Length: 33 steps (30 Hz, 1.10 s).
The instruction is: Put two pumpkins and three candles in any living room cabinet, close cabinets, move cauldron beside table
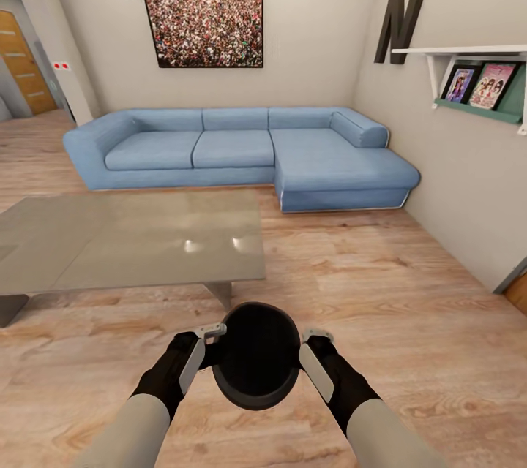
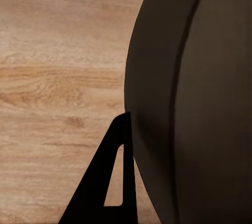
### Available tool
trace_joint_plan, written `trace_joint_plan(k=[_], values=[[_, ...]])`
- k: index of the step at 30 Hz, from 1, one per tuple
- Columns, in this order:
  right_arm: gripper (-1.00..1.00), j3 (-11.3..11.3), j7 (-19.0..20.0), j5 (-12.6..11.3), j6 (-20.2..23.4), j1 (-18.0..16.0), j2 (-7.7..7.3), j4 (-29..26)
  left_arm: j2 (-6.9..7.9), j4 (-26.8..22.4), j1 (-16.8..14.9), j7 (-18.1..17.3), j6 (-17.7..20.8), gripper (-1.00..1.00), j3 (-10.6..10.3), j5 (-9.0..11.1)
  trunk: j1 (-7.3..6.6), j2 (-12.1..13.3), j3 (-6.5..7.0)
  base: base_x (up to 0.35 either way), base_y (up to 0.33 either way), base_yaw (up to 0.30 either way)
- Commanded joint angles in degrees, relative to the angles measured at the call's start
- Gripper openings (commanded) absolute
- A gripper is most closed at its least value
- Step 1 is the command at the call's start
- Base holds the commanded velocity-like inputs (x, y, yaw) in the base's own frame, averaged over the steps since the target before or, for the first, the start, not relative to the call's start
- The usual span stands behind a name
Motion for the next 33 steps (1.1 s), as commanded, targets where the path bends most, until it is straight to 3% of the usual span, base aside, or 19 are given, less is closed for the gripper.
trace_joint_plan(k=[1, 9, 33], values=[[-1.00, 0.53, -0.04, -0.53, -0.25, -0.01, 0.01, -0.02, 0.00, 0.02, -0.06, 0.02, 0.02, -1.00, 0.48, 0.22, 0.00, 0.00, 0.01, 0.306, 0.000, 0.000], [-1.00, 0.53, -0.04, -0.53, -0.16, -0.01, 0.01, -0.02, 0.00, 0.02, -0.05, 0.02, 0.10, -1.00, 0.47, 0.23, 0.00, 0.00, 0.01, 0.125, 0.000, 0.000], [-1.00, 0.53, -0.04, -0.53, -0.16, -0.01, 0.01, -0.02, 0.00, 0.02, -0.09, 0.02, 0.19, -1.00, 0.48, 0.23, 5.27, -9.63, -4.30, 0.001, 0.000, 0.000]])
